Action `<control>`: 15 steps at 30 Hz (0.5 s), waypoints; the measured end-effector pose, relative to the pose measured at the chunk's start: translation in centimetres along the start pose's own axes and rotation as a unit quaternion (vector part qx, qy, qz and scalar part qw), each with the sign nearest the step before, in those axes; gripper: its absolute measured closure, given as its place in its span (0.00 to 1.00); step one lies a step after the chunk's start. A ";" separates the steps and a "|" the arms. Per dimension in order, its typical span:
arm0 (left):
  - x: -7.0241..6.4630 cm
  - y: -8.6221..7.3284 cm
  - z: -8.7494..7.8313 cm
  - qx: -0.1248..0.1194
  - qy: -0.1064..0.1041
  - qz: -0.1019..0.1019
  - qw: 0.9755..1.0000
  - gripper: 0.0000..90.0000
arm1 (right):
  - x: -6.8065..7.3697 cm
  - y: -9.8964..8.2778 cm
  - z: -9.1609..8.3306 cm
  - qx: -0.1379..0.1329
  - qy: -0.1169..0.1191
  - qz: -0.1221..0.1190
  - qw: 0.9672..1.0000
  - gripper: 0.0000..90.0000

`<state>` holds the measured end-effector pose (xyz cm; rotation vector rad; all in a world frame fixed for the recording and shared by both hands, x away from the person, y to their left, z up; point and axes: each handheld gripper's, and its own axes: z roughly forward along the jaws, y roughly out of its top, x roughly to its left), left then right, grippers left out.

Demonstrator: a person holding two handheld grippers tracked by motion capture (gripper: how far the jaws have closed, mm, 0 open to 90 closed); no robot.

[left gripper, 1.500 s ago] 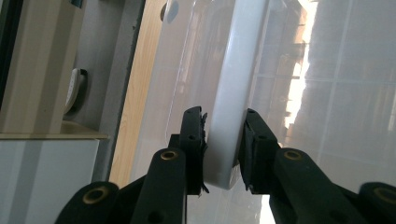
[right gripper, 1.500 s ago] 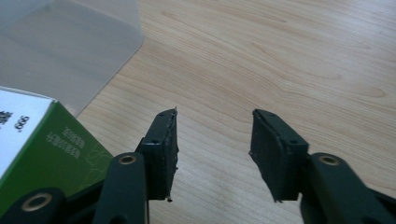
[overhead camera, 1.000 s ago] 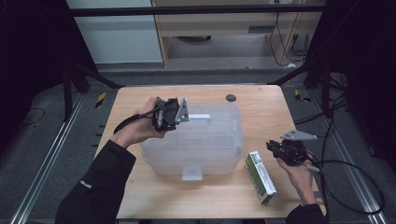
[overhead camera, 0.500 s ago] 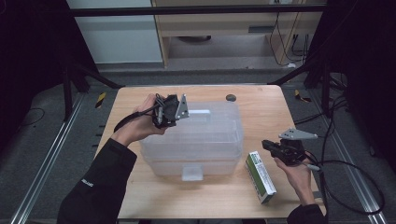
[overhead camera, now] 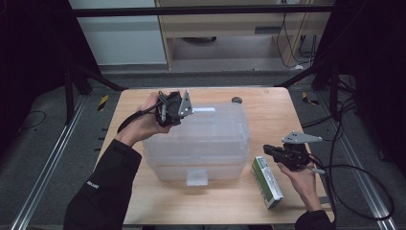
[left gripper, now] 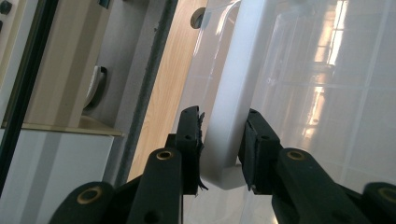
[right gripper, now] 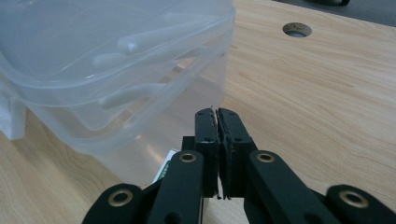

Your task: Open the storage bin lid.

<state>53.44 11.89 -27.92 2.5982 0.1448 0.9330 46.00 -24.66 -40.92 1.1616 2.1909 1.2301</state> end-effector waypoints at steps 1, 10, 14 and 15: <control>0.2 0.1 0.0 0.001 0.003 -0.001 1.000 0.78 | 0.1 0.0 0.0 0.000 0.002 -0.001 1.000 0.98; 1.1 0.2 0.3 0.001 0.016 -0.021 1.000 0.77 | 0.9 0.5 0.1 -0.002 0.024 -0.010 1.000 1.00; 1.3 0.3 0.5 -0.001 0.020 -0.025 0.999 0.77 | 1.2 0.6 0.2 0.001 0.033 -0.010 0.999 1.00; 1.4 0.3 0.5 -0.001 0.021 -0.025 0.999 0.77 | 1.3 0.6 0.2 0.002 0.037 -0.010 0.999 1.00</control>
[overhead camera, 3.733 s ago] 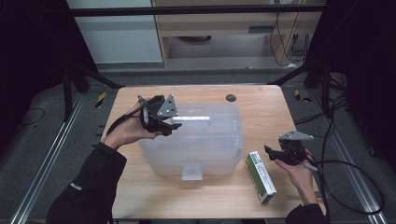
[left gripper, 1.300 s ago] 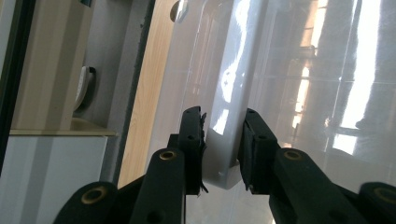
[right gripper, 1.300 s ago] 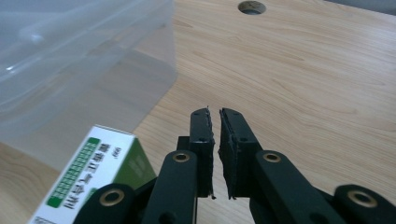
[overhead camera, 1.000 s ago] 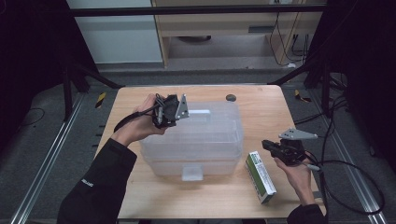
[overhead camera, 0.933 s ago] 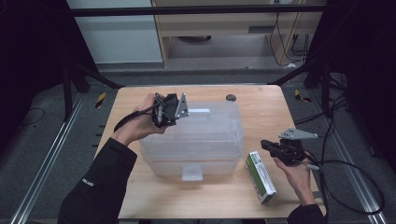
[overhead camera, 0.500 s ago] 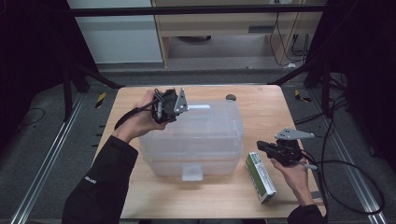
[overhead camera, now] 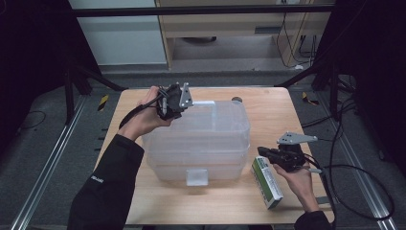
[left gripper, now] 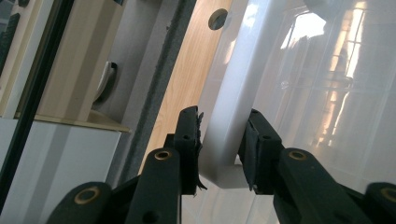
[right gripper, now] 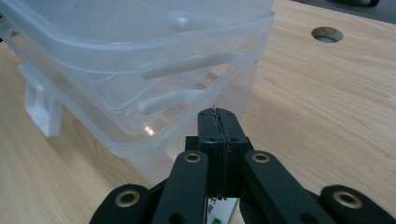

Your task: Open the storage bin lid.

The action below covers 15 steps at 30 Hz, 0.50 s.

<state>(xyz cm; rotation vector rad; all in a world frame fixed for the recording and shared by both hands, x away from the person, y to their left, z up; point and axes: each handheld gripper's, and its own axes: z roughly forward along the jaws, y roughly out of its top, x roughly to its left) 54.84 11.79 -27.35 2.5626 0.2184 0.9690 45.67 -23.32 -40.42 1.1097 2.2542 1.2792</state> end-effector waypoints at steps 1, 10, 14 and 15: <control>0.1 0.0 0.0 0.001 0.001 -0.001 1.000 0.77 | 0.0 0.0 0.1 -0.001 0.003 -0.001 1.000 1.00; 0.8 0.1 0.5 -0.003 0.009 -0.016 1.000 0.76 | 0.5 0.1 0.4 -0.007 0.022 0.003 1.000 1.00; 1.0 0.1 0.7 -0.003 0.009 -0.018 1.000 0.76 | 0.6 0.3 0.5 -0.017 0.025 0.001 1.000 1.00; 1.0 0.1 0.7 -0.003 0.010 -0.020 1.000 0.76 | 0.7 0.4 0.5 -0.018 0.025 -0.002 1.000 1.00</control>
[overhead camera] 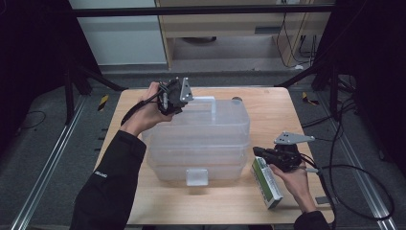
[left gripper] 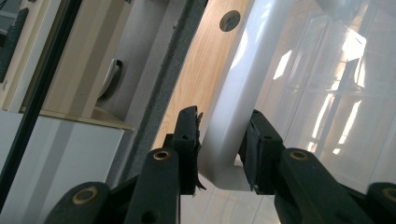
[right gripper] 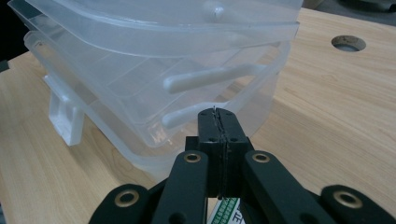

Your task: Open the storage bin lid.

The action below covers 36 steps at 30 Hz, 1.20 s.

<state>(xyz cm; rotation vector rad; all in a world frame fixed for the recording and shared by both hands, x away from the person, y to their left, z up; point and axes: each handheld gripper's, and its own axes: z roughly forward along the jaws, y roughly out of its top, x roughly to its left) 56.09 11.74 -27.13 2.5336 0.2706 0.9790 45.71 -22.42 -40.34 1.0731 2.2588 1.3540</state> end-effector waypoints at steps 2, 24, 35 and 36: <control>0.0 0.0 0.0 0.000 0.001 -0.001 1.000 0.76 | 0.2 0.2 0.1 -0.003 0.004 -0.004 1.000 1.00; -0.3 -0.7 -0.6 -0.011 -0.007 -0.006 1.000 0.65 | 0.9 1.3 0.6 -0.023 0.030 0.000 0.999 1.00; -0.7 -2.7 -4.5 -0.064 -0.006 -0.051 0.997 0.53 | 1.0 1.2 0.6 -0.022 0.028 0.000 0.999 0.99; -0.8 -3.0 -4.8 -0.070 -0.007 -0.056 0.996 0.53 | 0.9 1.2 0.6 -0.022 0.029 0.000 0.999 0.99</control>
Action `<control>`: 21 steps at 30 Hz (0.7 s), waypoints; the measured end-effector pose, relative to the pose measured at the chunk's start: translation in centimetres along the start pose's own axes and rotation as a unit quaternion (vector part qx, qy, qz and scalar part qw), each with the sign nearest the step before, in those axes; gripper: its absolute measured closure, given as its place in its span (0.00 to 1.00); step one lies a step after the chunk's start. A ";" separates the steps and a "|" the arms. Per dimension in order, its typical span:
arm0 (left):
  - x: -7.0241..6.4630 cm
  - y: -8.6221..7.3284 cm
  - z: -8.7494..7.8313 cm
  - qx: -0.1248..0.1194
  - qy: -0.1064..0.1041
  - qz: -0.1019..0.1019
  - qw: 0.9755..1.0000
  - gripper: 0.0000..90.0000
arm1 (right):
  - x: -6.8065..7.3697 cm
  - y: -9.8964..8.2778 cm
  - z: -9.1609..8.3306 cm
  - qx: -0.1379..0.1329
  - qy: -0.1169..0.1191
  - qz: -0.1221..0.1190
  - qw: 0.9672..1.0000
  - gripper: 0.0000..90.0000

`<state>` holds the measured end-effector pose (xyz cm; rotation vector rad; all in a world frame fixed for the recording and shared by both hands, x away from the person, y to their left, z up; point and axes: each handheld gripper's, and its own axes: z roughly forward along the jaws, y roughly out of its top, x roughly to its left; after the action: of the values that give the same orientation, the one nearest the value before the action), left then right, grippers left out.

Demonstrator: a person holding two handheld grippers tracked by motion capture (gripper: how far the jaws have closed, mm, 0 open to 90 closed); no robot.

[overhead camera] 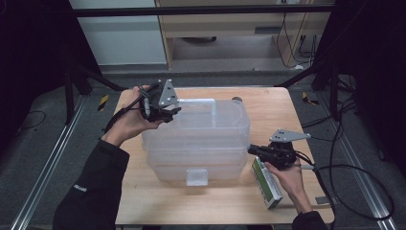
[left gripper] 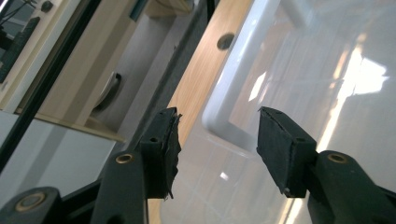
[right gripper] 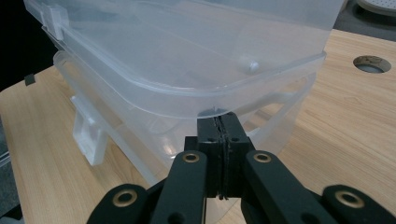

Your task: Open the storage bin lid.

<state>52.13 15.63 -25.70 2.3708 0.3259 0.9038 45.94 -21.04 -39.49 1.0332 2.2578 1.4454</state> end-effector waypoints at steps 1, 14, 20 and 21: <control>-0.1 -0.2 -0.2 -0.001 0.002 -0.004 1.000 0.53 | 0.0 0.0 0.0 0.001 -0.001 0.001 1.000 0.99; 0.4 -5.1 -3.0 -0.051 0.061 -0.139 0.987 0.55 | 0.0 -0.1 -0.1 0.002 -0.001 -0.001 1.000 0.98; 0.1 -8.5 -3.9 -0.082 0.103 -0.227 0.965 0.60 | 0.0 -0.2 0.0 0.003 -0.004 0.000 1.000 0.98; 0.1 -8.9 -4.0 -0.090 0.106 -0.235 0.962 0.60 | 0.0 -0.2 0.0 0.003 -0.004 0.000 1.000 0.98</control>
<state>49.30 24.55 -28.55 1.9108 0.8173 0.9085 45.84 -21.09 -39.66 1.0381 2.2588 1.4320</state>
